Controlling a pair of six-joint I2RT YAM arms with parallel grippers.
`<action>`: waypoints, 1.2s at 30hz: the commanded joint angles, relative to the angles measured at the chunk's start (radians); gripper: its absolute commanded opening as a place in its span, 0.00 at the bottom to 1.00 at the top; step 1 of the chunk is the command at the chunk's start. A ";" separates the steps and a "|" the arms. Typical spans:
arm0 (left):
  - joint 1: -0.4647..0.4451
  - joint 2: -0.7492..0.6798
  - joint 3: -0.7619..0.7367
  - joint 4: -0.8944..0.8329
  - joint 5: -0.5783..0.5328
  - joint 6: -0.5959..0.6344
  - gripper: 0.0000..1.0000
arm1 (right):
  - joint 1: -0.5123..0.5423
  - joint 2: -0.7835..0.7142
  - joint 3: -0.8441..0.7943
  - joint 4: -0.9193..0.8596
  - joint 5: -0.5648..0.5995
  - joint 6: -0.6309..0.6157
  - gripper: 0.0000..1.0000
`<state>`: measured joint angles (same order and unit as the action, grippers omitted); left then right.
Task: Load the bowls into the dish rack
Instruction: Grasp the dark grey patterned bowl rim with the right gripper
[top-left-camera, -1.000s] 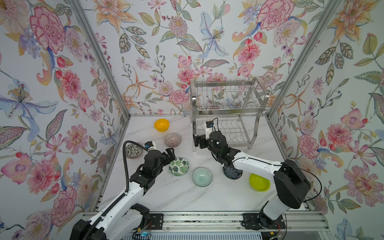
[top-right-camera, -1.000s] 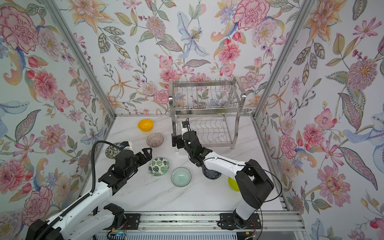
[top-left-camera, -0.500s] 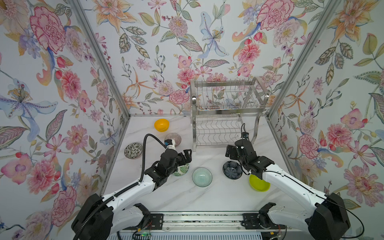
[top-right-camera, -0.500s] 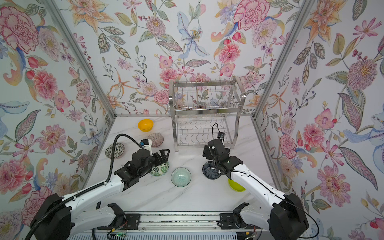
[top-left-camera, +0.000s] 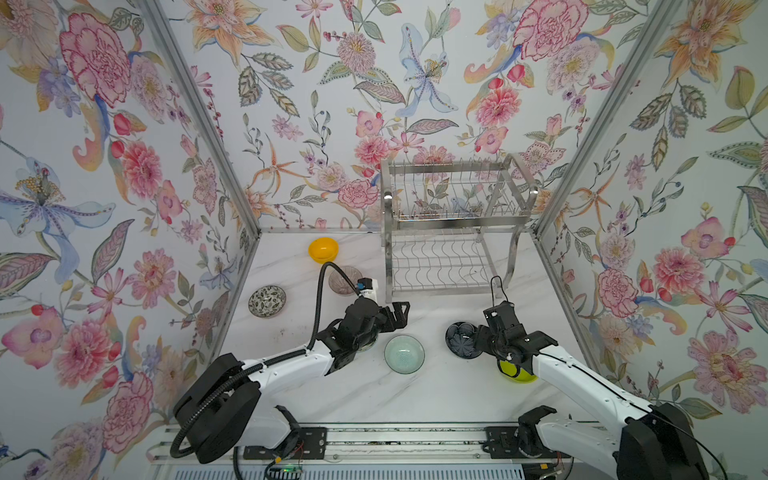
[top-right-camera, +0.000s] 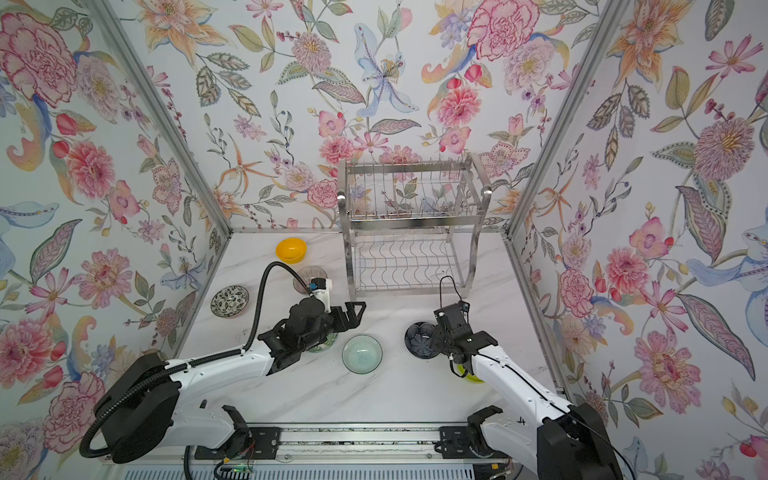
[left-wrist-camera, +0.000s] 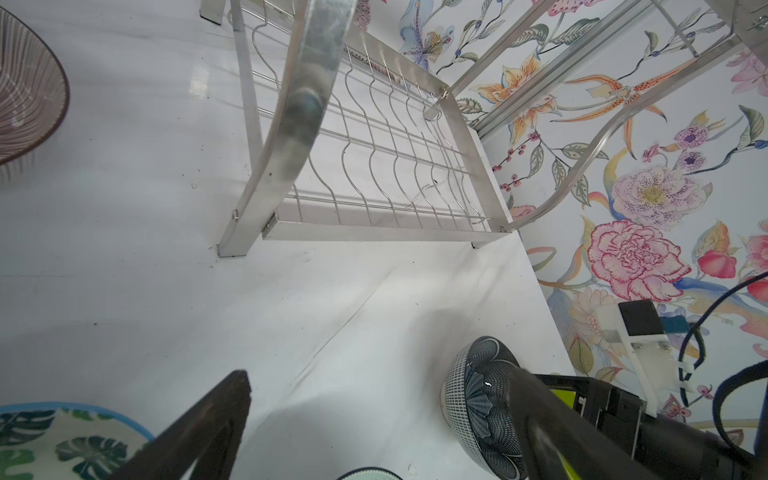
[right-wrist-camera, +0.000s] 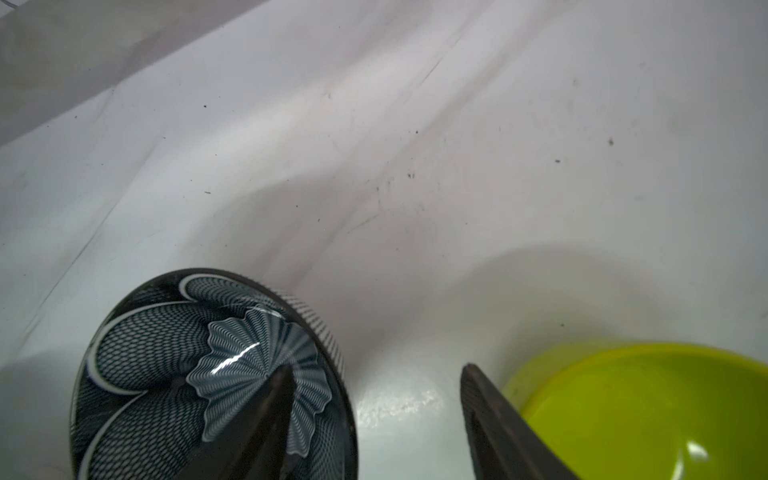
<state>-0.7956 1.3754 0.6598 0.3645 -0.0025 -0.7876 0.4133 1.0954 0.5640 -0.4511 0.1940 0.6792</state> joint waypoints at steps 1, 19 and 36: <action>-0.011 0.025 0.032 0.020 0.021 -0.010 0.99 | -0.017 0.022 -0.028 0.044 -0.069 0.007 0.58; -0.021 0.022 0.049 -0.113 -0.031 -0.022 0.99 | 0.046 0.177 0.059 0.256 -0.044 0.024 0.03; -0.022 0.056 0.097 -0.067 -0.040 0.007 0.85 | 0.197 0.299 0.323 0.348 0.043 -0.043 0.00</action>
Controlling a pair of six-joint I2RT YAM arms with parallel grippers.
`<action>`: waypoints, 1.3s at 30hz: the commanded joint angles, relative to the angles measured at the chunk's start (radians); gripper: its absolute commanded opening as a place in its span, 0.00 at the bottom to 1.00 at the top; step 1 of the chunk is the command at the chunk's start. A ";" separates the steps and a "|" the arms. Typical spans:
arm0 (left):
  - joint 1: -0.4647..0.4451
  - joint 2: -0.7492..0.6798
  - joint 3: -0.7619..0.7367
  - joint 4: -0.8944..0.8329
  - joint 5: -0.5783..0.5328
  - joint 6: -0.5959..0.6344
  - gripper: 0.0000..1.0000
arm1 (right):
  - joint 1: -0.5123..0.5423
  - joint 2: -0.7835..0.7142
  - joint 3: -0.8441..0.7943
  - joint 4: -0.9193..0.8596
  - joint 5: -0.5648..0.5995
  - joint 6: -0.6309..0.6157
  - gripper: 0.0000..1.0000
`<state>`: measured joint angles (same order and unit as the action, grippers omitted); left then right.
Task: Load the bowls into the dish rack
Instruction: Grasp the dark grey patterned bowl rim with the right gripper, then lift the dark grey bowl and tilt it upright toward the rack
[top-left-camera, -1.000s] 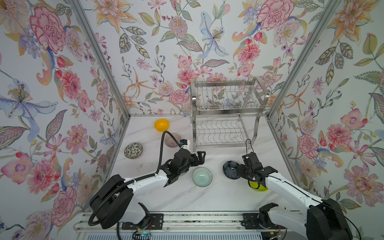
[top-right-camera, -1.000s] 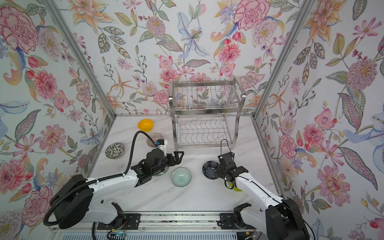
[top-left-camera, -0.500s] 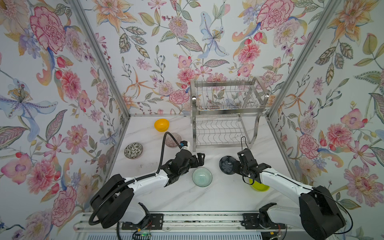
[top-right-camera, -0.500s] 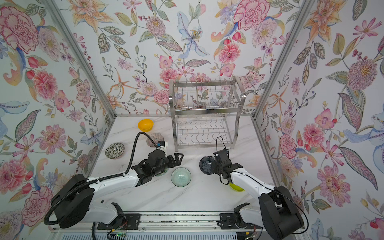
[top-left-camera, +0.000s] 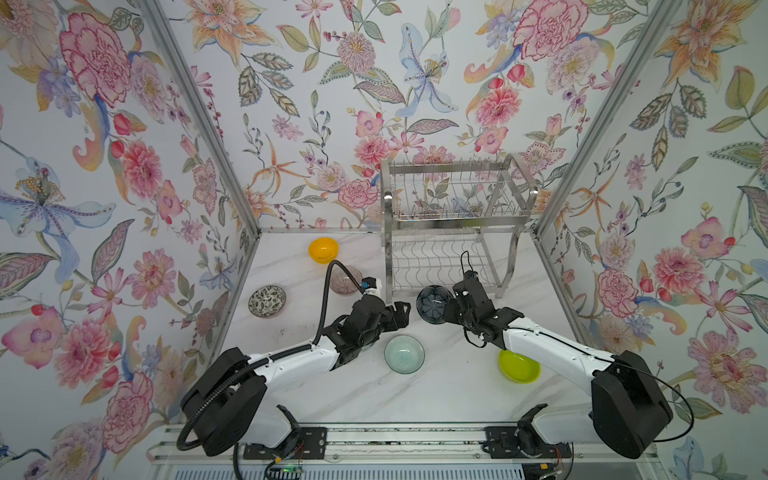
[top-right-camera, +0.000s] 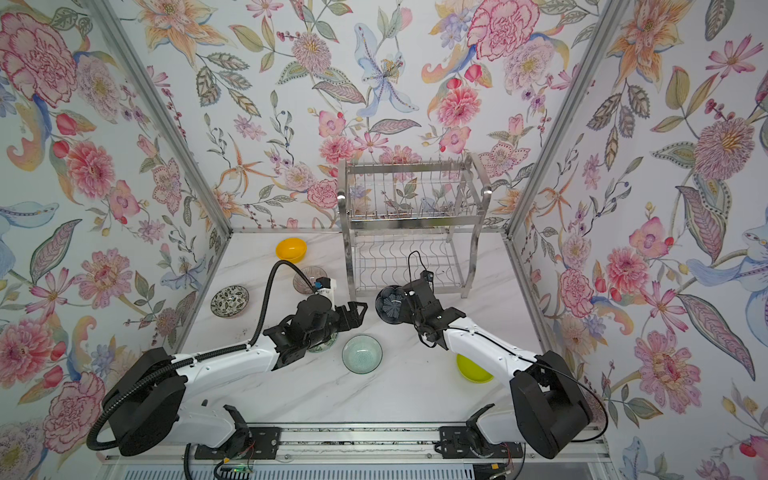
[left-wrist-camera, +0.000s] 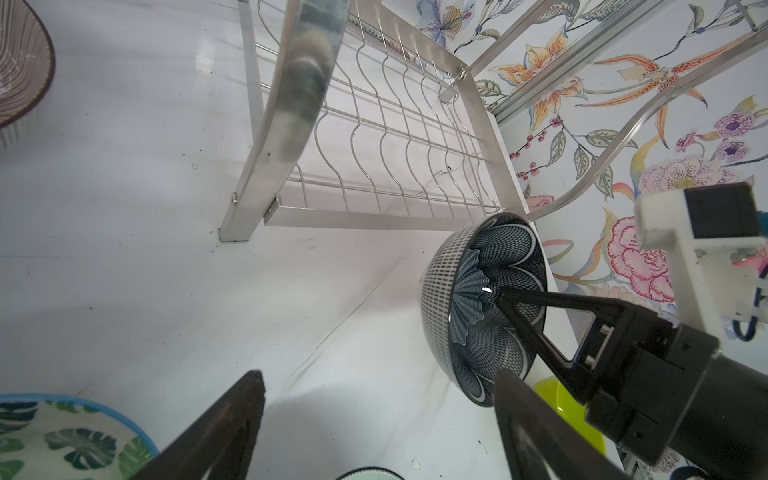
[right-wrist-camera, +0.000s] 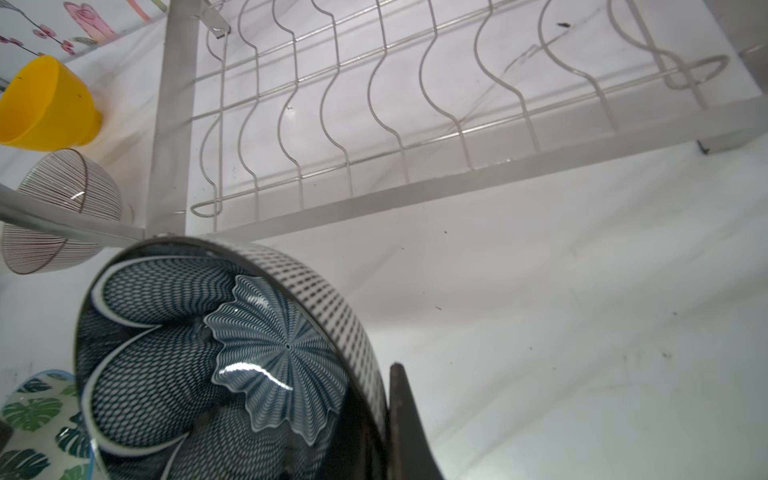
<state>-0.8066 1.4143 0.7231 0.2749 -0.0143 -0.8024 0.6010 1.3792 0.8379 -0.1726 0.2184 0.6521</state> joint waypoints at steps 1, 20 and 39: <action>-0.011 0.023 0.040 0.026 -0.029 0.026 0.83 | 0.015 0.025 0.061 0.078 0.017 -0.016 0.00; -0.034 0.134 0.104 0.108 -0.153 0.083 0.43 | 0.106 0.081 0.136 0.180 0.178 0.029 0.00; -0.037 0.183 0.123 0.171 -0.179 0.070 0.09 | 0.134 0.082 0.138 0.224 0.190 0.058 0.00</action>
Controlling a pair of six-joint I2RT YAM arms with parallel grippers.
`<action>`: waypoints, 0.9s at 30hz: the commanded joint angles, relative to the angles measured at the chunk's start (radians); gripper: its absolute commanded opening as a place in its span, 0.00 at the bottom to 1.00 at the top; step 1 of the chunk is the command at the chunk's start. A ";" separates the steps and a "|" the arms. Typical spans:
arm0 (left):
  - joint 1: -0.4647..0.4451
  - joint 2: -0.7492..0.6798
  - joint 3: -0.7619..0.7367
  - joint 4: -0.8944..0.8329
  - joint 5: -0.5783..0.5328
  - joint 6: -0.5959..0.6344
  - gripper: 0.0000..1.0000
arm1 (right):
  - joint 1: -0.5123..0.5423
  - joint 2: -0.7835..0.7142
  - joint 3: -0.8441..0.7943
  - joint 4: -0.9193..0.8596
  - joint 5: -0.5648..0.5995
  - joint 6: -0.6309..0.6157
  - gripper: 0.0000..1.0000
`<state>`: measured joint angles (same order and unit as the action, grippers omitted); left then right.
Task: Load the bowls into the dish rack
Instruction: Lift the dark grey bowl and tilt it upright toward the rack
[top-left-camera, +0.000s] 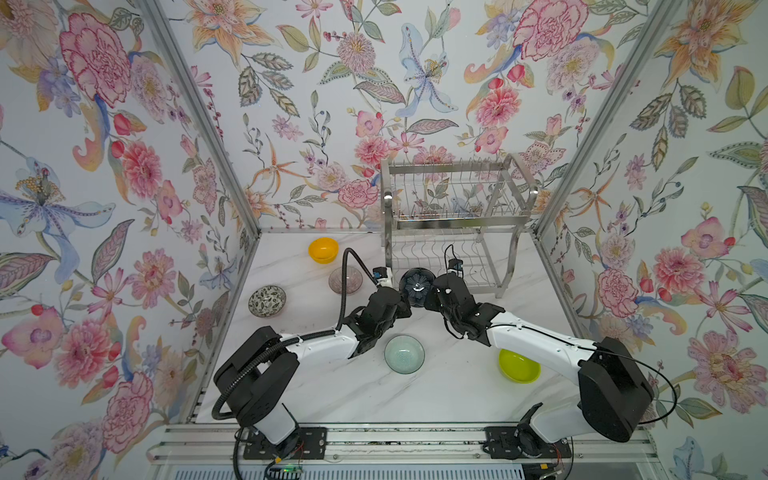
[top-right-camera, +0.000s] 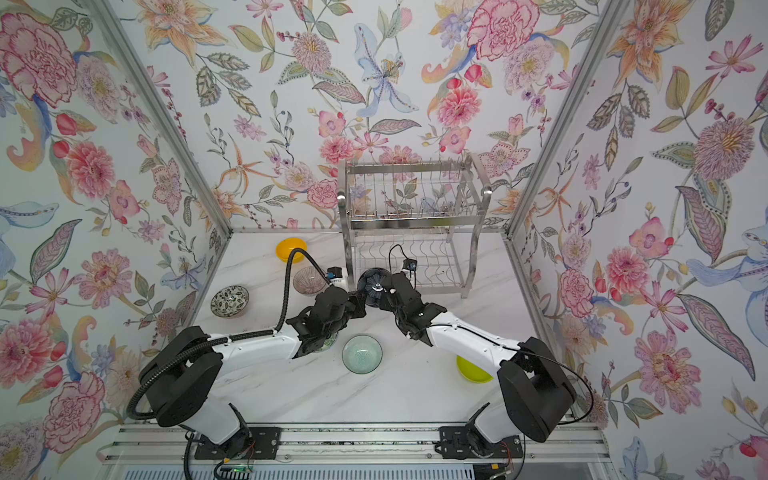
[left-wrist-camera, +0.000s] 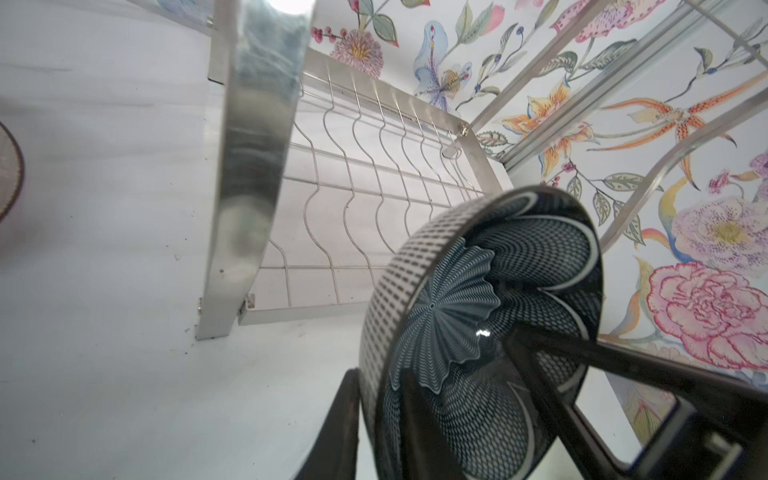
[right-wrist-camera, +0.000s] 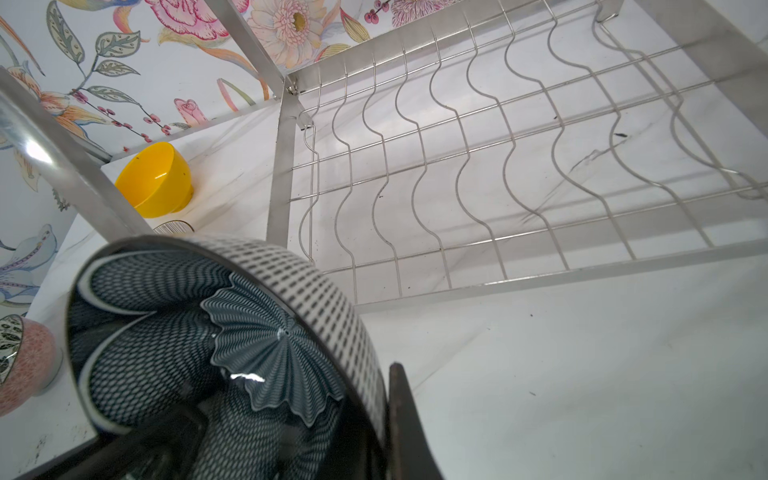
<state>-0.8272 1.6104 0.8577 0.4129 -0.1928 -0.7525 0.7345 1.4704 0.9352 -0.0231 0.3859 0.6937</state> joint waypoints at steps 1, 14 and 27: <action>-0.016 -0.015 -0.015 0.039 0.000 0.022 0.04 | 0.003 -0.011 0.040 0.076 0.018 0.017 0.00; -0.020 -0.014 -0.025 0.092 -0.128 0.039 0.00 | -0.045 -0.110 0.011 0.076 -0.123 0.090 0.50; -0.128 0.101 0.081 0.238 -0.564 0.326 0.00 | -0.173 -0.268 -0.033 0.131 -0.331 0.375 0.99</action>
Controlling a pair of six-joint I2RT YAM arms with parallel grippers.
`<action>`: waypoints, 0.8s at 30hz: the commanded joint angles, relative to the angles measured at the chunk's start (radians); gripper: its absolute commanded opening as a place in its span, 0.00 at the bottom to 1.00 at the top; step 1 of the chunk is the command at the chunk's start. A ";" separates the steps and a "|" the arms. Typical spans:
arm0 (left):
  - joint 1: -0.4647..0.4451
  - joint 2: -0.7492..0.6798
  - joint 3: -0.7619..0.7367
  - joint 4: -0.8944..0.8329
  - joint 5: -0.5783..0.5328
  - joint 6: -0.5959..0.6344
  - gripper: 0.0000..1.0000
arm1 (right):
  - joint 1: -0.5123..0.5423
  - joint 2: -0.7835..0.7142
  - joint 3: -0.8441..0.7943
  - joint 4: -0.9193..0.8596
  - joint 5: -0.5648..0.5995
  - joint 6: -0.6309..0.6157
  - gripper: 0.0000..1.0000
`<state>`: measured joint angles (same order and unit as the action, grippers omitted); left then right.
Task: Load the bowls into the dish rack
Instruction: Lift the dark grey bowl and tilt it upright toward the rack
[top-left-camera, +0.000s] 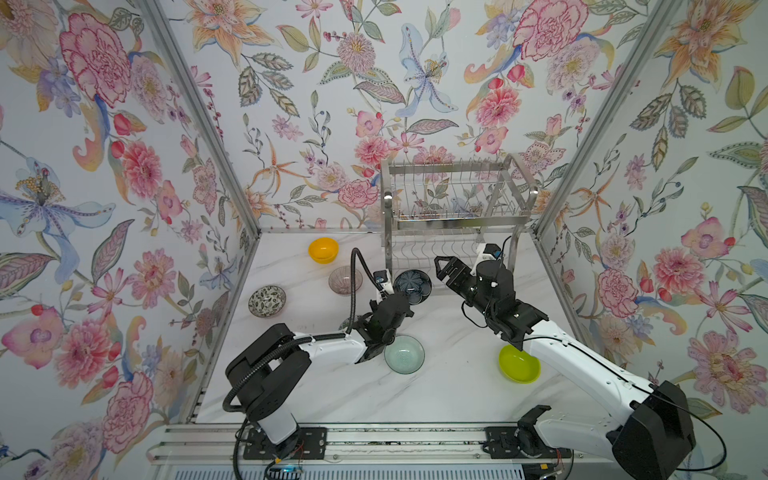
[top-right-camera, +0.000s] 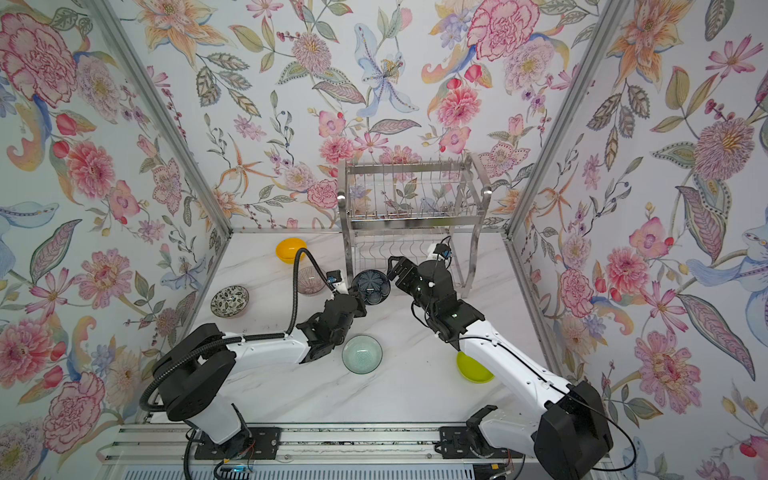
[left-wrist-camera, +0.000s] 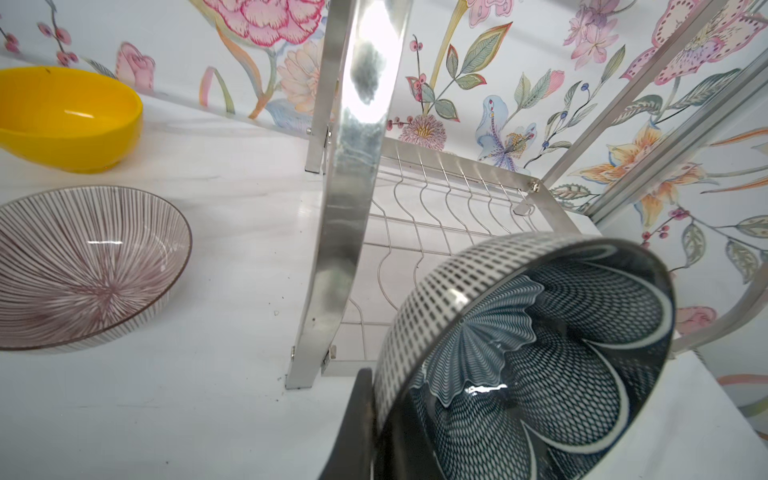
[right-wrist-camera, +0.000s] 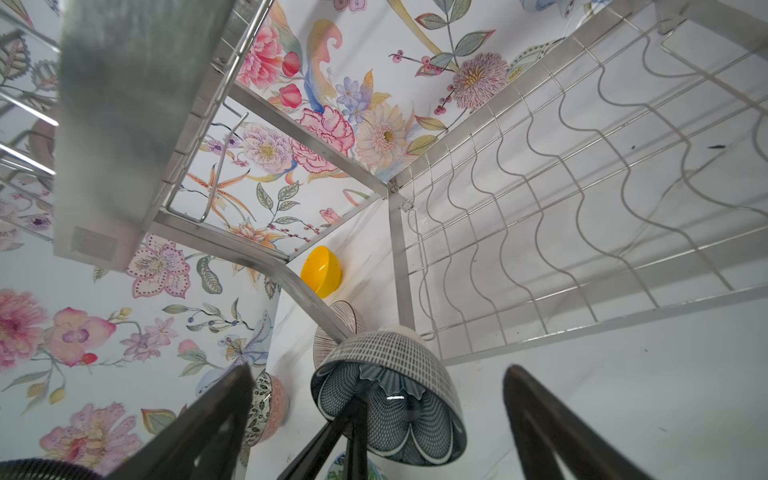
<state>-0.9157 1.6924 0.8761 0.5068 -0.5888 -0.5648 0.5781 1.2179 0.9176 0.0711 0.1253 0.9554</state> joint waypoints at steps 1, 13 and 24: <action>-0.046 0.028 0.065 0.176 -0.181 0.169 0.00 | -0.022 -0.017 -0.015 0.046 -0.082 0.142 0.99; -0.055 0.082 0.038 0.336 -0.222 0.302 0.00 | -0.023 -0.018 -0.096 0.216 -0.157 0.487 0.98; -0.058 0.113 0.014 0.483 -0.203 0.408 0.00 | -0.002 0.067 -0.095 0.304 -0.159 0.627 0.82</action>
<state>-0.9691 1.8015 0.9009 0.8600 -0.7670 -0.1978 0.5682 1.2747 0.8223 0.3176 -0.0376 1.5269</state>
